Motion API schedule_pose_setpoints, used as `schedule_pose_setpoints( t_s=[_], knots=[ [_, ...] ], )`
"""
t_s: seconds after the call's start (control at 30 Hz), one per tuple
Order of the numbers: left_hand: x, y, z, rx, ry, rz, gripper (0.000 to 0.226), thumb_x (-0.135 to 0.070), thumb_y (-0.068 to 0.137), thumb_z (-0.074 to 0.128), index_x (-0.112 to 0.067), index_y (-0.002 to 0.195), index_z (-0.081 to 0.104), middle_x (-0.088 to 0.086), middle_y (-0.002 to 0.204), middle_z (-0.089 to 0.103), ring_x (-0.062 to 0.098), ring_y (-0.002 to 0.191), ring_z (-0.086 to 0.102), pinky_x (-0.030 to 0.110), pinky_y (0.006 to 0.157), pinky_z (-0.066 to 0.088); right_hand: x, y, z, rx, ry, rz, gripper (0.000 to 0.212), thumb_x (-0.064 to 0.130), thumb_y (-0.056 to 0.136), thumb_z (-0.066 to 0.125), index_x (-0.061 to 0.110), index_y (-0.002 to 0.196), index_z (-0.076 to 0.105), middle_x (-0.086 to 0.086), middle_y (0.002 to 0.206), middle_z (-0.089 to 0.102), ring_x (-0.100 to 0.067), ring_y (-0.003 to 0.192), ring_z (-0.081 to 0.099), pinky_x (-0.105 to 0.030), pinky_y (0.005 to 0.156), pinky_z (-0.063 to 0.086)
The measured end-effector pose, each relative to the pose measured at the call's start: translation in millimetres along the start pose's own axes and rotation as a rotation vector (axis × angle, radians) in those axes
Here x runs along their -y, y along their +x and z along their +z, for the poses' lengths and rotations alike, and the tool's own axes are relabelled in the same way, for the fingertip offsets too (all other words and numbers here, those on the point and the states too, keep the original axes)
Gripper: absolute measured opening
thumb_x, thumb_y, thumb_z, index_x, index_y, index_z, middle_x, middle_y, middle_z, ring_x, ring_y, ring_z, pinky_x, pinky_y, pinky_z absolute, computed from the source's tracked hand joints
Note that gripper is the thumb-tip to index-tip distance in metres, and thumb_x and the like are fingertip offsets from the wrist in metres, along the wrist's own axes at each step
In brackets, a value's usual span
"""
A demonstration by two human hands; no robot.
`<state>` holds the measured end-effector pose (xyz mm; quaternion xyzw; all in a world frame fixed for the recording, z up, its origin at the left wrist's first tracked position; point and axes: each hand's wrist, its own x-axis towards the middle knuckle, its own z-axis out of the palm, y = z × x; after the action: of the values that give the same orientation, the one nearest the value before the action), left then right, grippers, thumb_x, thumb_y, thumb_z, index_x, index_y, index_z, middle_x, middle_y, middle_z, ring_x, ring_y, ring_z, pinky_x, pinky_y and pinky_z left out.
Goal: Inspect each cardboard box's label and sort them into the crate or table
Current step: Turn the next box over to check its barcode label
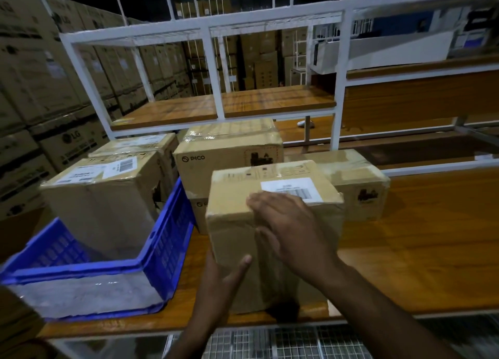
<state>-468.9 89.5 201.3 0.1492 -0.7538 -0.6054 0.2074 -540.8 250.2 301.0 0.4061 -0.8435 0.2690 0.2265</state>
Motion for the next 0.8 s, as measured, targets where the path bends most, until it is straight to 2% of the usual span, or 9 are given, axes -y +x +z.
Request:
schedule_pose_setpoints(
  t_s=[0.07, 0.17, 0.23, 0.3, 0.37, 0.43, 0.6, 0.73, 0.8],
  knots=[
    [-22.7, 5.8, -9.2, -0.049, 0.024, 0.137, 0.074, -0.048, 0.076, 0.083, -0.038, 0.138, 0.044, -0.019, 0.13, 0.063, -0.005, 0.114, 0.061, 0.015, 0.085, 0.053, 4.5, 1.5, 4.6, 0.013, 0.002, -0.005, 0.056, 0.018, 0.083, 0.074, 0.023, 0.136, 0.056, 0.005, 0.14, 0.056, -0.015, 0.133, 0.046, -0.035, 0.112, 0.026],
    [-50.2, 17.2, -22.5, -0.117, 0.177, 0.342, 0.106, -0.066, 0.07, 0.076, -0.039, 0.156, 0.02, -0.014, 0.158, 0.034, 0.004, 0.141, 0.039, 0.041, 0.109, 0.046, -2.3, 5.5, 0.9, 0.02, -0.02, 0.009, 0.055, 0.03, 0.084, 0.073, 0.024, 0.135, 0.056, 0.006, 0.14, 0.056, -0.014, 0.133, 0.046, -0.034, 0.113, 0.025],
    [-65.7, 25.2, -27.2, -0.121, 0.315, 0.531, 0.103, -0.06, 0.075, 0.074, -0.032, 0.158, 0.019, -0.009, 0.164, 0.023, 0.01, 0.149, 0.027, 0.045, 0.115, 0.038, -14.0, 6.7, -4.8, 0.016, -0.064, 0.031, 0.057, 0.045, 0.084, 0.068, 0.026, 0.136, 0.054, 0.008, 0.141, 0.054, -0.01, 0.134, 0.043, -0.033, 0.115, 0.022],
    [-78.5, 32.7, -27.4, -0.054, 0.448, 0.649, 0.086, -0.055, 0.082, 0.072, -0.032, 0.154, 0.032, -0.012, 0.163, 0.023, 0.006, 0.15, 0.022, 0.038, 0.116, 0.036, -25.6, 5.5, -11.1, -0.007, -0.113, 0.075, 0.064, 0.059, 0.08, 0.063, 0.028, 0.135, 0.055, 0.01, 0.14, 0.055, -0.007, 0.133, 0.044, -0.036, 0.116, 0.023],
    [-81.0, 39.4, -27.0, 0.007, 0.559, 0.664, 0.065, -0.058, 0.084, 0.066, -0.037, 0.143, 0.047, -0.02, 0.153, 0.034, -0.001, 0.146, 0.027, 0.036, 0.114, 0.039, -33.4, 3.3, -13.2, -0.025, -0.138, 0.108, 0.067, 0.065, 0.078, 0.06, 0.028, 0.133, 0.057, 0.01, 0.138, 0.056, -0.007, 0.132, 0.044, -0.035, 0.113, 0.025],
    [-76.7, 43.3, -27.1, 0.011, 0.606, 0.648, 0.057, -0.061, 0.085, 0.062, -0.033, 0.135, 0.057, -0.024, 0.14, 0.045, -0.003, 0.139, 0.036, 0.034, 0.112, 0.041, -35.2, 1.6, -11.0, -0.032, -0.143, 0.121, 0.066, 0.065, 0.077, 0.059, 0.028, 0.132, 0.058, 0.01, 0.137, 0.057, -0.008, 0.13, 0.046, -0.031, 0.107, 0.026],
    [-69.9, 47.1, -26.4, -0.028, 0.607, 0.655, 0.055, -0.063, 0.085, 0.059, -0.032, 0.13, 0.061, -0.018, 0.134, 0.055, -0.001, 0.133, 0.046, 0.022, 0.107, 0.039, -33.6, 3.9, -4.7, -0.035, -0.114, 0.171, 0.062, 0.065, 0.077, 0.057, 0.027, 0.125, 0.064, 0.009, 0.13, 0.063, -0.011, 0.125, 0.052, -0.028, 0.102, 0.03],
    [-72.1, 44.0, -28.1, -0.02, 0.581, 0.654, 0.052, -0.064, 0.085, 0.058, -0.035, 0.128, 0.06, -0.023, 0.132, 0.054, -0.007, 0.131, 0.045, 0.014, 0.106, 0.038, -35.5, 1.8, -8.2, -0.02, -0.127, 0.141, 0.065, 0.072, 0.08, 0.048, 0.028, 0.127, 0.063, 0.011, 0.131, 0.062, -0.009, 0.125, 0.052, -0.028, 0.103, 0.028],
    [-73.9, 42.3, -28.5, -0.03, 0.478, 0.624, 0.044, -0.062, 0.089, 0.052, -0.036, 0.122, 0.064, -0.025, 0.129, 0.057, -0.008, 0.128, 0.047, 0.019, 0.106, 0.042, -37.8, 2.2, -15.9, -0.022, -0.057, 0.151, 0.063, 0.074, 0.085, 0.042, 0.03, 0.124, 0.063, 0.012, 0.128, 0.063, -0.006, 0.121, 0.052, -0.033, 0.106, 0.032]
  ],
)
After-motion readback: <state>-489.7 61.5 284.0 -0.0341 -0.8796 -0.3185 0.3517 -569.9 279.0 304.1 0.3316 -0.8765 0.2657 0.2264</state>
